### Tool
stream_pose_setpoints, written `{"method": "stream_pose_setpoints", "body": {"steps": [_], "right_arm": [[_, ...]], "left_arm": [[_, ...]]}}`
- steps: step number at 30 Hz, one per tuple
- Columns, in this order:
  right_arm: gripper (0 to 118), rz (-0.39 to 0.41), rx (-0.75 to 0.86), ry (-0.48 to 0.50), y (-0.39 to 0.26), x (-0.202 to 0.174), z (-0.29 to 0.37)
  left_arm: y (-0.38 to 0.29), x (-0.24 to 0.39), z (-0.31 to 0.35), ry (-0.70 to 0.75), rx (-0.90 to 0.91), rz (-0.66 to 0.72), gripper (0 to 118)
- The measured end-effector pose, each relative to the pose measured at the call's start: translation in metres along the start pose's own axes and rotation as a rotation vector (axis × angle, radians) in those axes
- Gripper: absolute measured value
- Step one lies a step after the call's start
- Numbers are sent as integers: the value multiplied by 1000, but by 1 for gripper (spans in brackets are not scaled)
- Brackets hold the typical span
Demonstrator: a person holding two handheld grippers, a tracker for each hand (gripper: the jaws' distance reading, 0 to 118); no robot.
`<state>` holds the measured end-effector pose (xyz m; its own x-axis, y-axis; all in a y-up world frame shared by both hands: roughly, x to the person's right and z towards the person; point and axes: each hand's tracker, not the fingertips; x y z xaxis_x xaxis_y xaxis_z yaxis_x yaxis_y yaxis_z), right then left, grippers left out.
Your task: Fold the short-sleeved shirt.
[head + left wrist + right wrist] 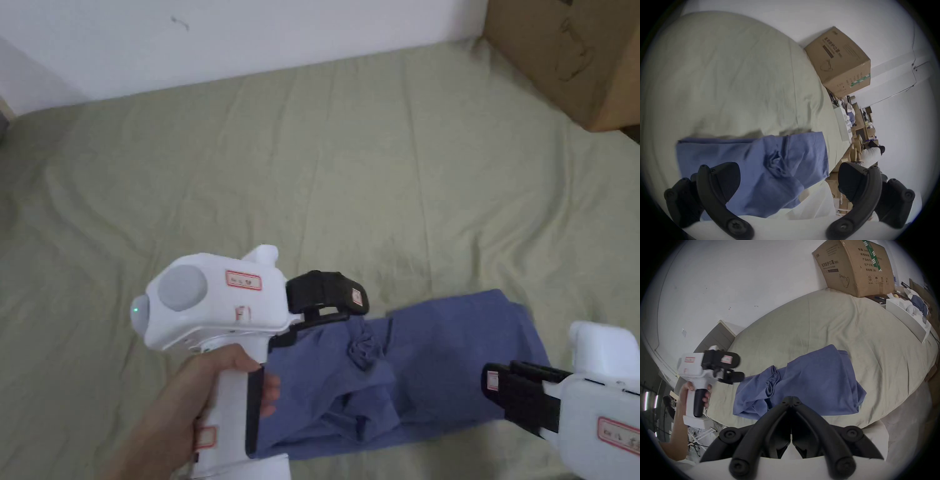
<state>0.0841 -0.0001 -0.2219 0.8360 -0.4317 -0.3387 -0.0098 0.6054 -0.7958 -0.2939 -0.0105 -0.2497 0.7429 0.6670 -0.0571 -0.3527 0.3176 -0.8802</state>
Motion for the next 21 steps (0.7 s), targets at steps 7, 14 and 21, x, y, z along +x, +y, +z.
{"method": "stream_pose_setpoints", "body": {"steps": [7,14,21], "right_arm": [[0,16,-8,39,-3,-6,-7],[0,24,-10,39,-1,-5,-6],[0,27,5,4,-1,0,5]], "left_arm": [[-26,-11,17,314,52,-91,1],[-45,-4,-51,149,-26,-85,0],[-69,44,-95,81,-149,-195,0]]}}
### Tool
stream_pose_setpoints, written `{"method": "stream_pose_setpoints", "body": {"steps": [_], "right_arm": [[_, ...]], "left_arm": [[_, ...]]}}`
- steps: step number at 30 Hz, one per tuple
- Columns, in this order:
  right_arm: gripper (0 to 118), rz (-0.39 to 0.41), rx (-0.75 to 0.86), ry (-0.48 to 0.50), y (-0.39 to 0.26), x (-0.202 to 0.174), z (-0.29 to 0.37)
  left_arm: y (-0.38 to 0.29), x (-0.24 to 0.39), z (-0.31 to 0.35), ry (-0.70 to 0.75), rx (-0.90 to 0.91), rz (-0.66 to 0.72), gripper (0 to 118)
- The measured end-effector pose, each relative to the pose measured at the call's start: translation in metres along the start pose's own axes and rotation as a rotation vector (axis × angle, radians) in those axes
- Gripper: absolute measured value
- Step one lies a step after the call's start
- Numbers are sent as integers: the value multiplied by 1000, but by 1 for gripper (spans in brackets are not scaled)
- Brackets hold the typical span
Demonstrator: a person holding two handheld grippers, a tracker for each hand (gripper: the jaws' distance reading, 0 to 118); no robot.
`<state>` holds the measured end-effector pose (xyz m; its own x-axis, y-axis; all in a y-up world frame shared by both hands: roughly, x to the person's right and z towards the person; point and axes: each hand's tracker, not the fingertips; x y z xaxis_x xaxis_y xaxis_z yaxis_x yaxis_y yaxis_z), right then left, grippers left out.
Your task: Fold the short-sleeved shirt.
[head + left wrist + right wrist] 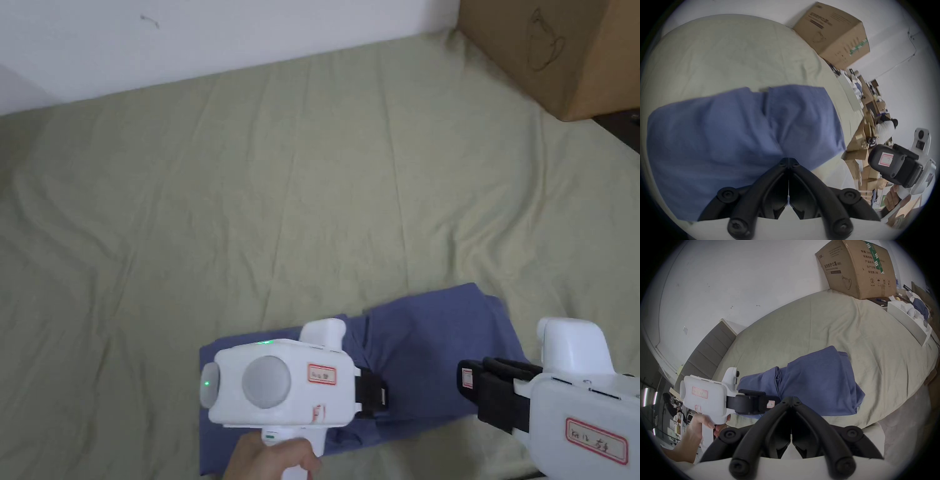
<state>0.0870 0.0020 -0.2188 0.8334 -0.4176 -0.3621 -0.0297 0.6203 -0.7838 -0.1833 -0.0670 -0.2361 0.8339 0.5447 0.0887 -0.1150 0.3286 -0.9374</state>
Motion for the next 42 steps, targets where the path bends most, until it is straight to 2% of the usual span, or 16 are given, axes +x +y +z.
{"method": "stream_pose_setpoints", "body": {"steps": [5,10,11,13,14,18,22,27,30,34,35,37,38,39,40,42], "right_arm": [[0,22,4,-9,-2,-6,2],[0,65,31,9,0,-18,5],[0,72,32,8,1,-21,3],[0,83,30,10,1,-26,0],[0,87,27,13,1,-29,-2],[0,95,5,27,-1,-37,-12],[0,111,-22,32,-2,-45,-20],[0,151,-41,11,-1,-52,-26],[0,149,-53,5,3,-52,-32],[0,115,-71,69,9,-52,-34],[0,119,-67,69,11,-54,-33],[0,128,-61,69,14,-57,-34],[0,130,-59,68,17,-57,-34],[0,131,-56,69,19,-58,-33],[0,133,-53,69,20,-58,-32],[0,136,-44,63,21,-58,-29]], "left_arm": [[-8,7,10,-55,-16,-49,0],[-20,-41,76,-139,121,84,5],[-24,-57,92,-149,150,144,30],[-31,-82,121,-139,190,211,99],[-36,-98,132,-122,223,250,118],[-53,-162,153,-269,369,383,118],[-60,-210,140,-362,280,516,118],[-57,-211,107,-413,128,470,118],[-49,-210,84,-563,66,418,117],[-35,-223,67,-568,30,436,113],[-34,-223,69,-553,34,412,94],[-30,-223,67,-385,27,390,11],[-30,-232,65,-333,22,381,11],[-38,-229,69,-587,7,464,11],[-42,-207,73,-682,23,491,11],[-43,-196,86,-650,53,464,11]]}}
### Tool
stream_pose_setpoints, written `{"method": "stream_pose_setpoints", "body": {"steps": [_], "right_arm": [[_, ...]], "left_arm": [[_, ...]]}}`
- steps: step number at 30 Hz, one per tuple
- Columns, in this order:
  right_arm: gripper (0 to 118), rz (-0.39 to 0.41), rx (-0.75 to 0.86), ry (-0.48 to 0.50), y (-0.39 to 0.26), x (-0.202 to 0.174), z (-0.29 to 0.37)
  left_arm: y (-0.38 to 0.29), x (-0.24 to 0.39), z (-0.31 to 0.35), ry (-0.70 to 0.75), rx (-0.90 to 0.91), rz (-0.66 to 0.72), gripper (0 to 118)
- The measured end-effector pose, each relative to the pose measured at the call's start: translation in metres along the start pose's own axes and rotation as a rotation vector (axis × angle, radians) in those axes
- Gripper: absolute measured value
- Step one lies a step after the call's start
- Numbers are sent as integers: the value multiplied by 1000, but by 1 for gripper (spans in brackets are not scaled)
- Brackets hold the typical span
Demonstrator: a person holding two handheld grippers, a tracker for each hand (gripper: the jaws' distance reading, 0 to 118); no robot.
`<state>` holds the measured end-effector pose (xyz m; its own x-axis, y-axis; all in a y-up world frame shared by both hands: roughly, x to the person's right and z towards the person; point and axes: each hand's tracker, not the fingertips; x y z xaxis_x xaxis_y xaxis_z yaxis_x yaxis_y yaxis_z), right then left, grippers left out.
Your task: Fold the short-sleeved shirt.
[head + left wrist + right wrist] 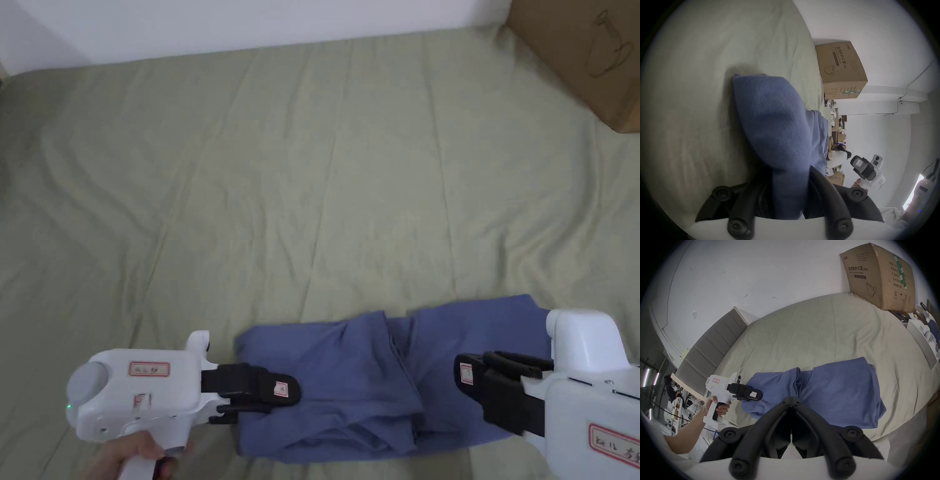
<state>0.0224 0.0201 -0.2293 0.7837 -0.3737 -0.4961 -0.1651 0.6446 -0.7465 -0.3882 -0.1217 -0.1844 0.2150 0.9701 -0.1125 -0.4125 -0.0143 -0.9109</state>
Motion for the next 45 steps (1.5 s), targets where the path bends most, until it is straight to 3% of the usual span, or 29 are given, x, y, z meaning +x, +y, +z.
{"method": "stream_pose_setpoints", "body": {"steps": [6,13,17,23,24,29,33,34,36,37,38,39,40,45], "right_arm": [[0,-1,17,-24,-3,5,10],[0,-26,28,-49,-11,17,19],[0,-37,32,-47,-14,20,19],[0,-45,50,-32,-13,25,26],[0,-47,54,-27,-13,27,27],[0,-81,76,-18,-17,40,34],[0,-111,89,-26,-21,55,45],[0,-117,92,-31,-21,58,48],[0,-128,101,-44,-23,66,55],[0,-135,105,-50,-23,69,57],[0,-145,110,-55,-23,73,59],[0,-155,114,-58,-23,76,60],[0,-163,116,-60,-23,79,61],[0,-173,108,-66,-24,82,57]], "left_arm": [[5,15,55,107,33,-63,11],[-8,32,157,337,133,-12,11],[-16,77,160,415,154,-56,11],[-14,174,79,574,130,-209,11],[-6,188,69,802,160,-338,11],[19,208,-32,857,-43,-479,11],[34,184,-103,853,-155,-432,12],[36,176,-113,871,-162,-416,14],[33,166,-129,851,-200,-372,33],[30,165,-131,842,-197,-365,51],[32,164,-132,785,-200,-372,84],[30,165,-132,742,-207,-388,106],[27,168,-131,719,-217,-379,117],[9,185,-100,644,-102,-381,118]]}}
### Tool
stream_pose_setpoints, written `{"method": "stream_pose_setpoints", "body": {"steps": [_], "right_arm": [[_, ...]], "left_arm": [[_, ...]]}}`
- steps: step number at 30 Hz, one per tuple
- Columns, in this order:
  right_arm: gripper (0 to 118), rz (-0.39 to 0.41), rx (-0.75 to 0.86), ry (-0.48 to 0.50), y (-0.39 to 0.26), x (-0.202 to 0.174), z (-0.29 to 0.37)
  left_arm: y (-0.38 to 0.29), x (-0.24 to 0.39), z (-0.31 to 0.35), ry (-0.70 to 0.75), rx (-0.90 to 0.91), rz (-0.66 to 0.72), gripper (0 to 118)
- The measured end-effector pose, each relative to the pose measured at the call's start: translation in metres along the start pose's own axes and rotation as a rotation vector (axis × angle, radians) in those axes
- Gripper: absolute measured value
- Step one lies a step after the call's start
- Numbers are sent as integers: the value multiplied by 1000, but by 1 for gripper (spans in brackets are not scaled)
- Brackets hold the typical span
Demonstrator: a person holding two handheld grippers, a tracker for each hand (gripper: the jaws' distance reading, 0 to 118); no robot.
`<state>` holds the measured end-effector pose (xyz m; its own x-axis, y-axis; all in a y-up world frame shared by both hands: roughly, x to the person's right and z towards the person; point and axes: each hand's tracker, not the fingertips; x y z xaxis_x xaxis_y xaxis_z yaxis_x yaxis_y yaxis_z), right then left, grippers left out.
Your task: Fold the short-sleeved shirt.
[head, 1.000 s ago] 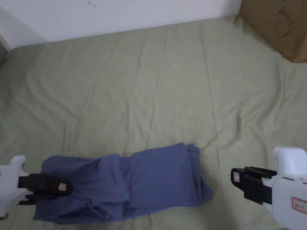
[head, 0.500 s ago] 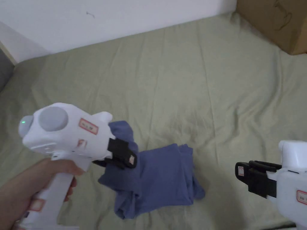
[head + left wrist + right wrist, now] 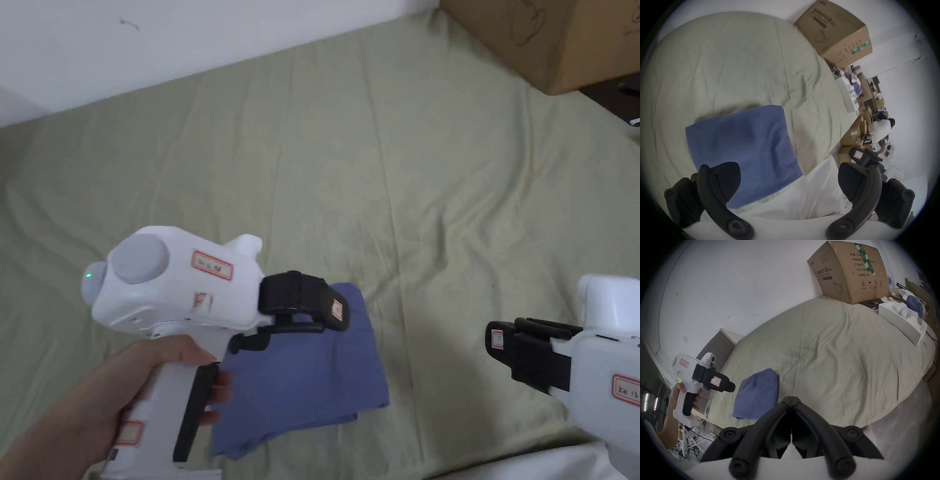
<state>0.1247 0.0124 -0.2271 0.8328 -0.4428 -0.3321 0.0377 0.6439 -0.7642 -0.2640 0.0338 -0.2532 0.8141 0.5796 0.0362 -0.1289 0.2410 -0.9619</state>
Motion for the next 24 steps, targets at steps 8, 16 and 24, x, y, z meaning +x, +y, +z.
{"method": "stream_pose_setpoints", "body": {"steps": [8,16,24], "right_arm": [[0,21,-18,32,-2,-6,-8],[0,10,-34,7,-3,0,-12],[0,38,-38,-1,-2,-7,-6]], "left_arm": [[-32,-44,-16,92,134,141,0],[-25,-27,-84,-32,83,152,0],[-19,-1,-122,-92,4,69,0]]}}
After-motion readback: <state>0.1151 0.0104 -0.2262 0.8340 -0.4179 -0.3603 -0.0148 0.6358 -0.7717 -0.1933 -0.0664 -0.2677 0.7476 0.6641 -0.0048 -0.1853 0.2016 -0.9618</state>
